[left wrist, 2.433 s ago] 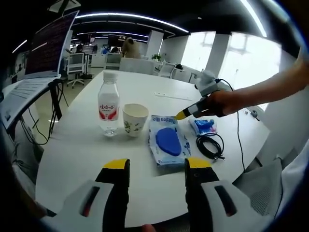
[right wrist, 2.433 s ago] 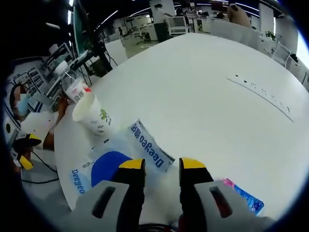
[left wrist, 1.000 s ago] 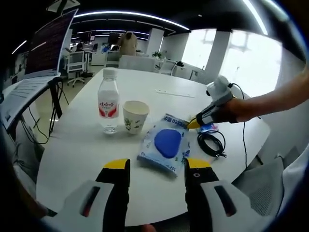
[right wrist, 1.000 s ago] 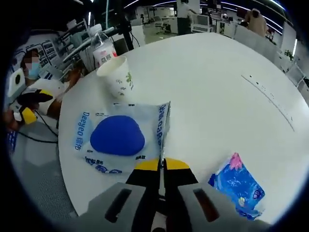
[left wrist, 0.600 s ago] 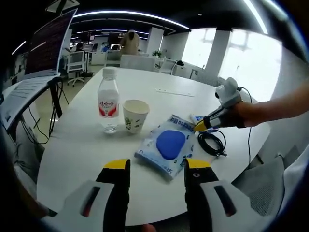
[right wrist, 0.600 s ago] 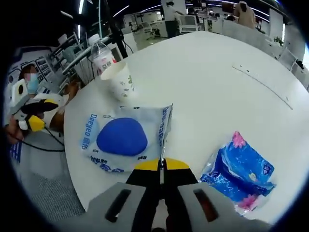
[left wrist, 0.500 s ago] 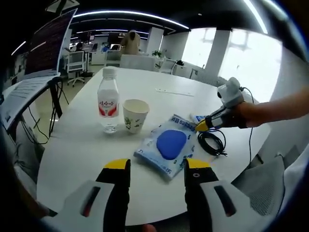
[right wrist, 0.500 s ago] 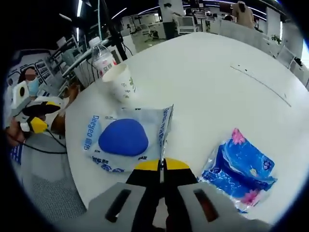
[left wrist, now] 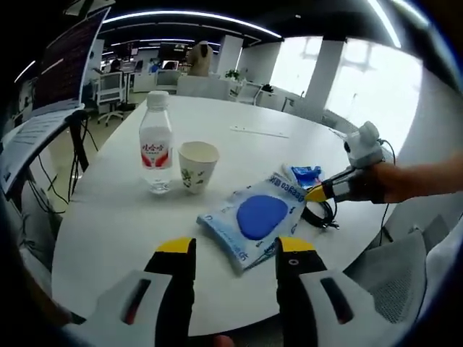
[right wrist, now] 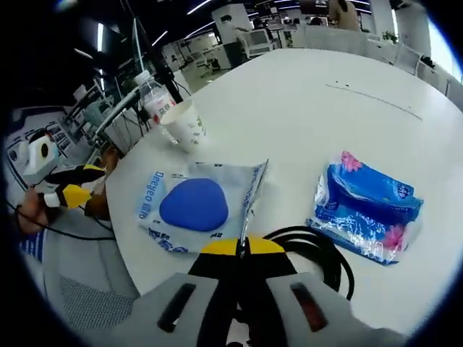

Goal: Arrange the tabletop items into an orderly group along one side of the table until the central work area is clear of visible clutter.

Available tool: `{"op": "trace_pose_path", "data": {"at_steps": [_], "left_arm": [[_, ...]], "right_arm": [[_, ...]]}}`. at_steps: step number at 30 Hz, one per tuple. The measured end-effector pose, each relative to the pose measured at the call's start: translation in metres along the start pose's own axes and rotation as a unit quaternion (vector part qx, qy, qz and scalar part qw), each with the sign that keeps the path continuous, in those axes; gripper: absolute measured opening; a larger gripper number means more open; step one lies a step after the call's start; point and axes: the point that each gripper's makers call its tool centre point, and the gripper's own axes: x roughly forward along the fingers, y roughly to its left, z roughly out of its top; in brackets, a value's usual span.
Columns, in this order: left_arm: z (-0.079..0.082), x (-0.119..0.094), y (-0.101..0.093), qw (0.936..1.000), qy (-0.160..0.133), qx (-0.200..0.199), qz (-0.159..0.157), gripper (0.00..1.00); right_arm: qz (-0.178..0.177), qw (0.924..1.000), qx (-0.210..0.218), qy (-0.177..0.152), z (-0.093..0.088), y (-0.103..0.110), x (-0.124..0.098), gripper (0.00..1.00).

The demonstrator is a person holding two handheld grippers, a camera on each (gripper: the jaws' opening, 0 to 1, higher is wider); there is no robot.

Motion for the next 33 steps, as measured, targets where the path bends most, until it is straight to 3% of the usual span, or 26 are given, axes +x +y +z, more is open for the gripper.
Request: {"op": "trace_pose_path", "data": {"at_steps": [15, 21, 33], "left_arm": [[-0.001, 0.003, -0.001, 1.0, 0.003, -0.002, -0.005, 0.43], [-0.004, 0.007, -0.004, 0.9999, 0.007, -0.001, -0.011, 0.43], [-0.004, 0.008, -0.004, 0.9998, 0.012, -0.002, -0.014, 0.42]], "right_arm": [[0.002, 0.9998, 0.021, 0.001, -0.028, 0.016, -0.012, 0.0], [0.009, 0.9996, -0.013, 0.024, -0.046, 0.029, -0.012, 0.02], [0.023, 0.9988, -0.024, 0.036, -0.061, 0.048, -0.008, 0.05]]}}
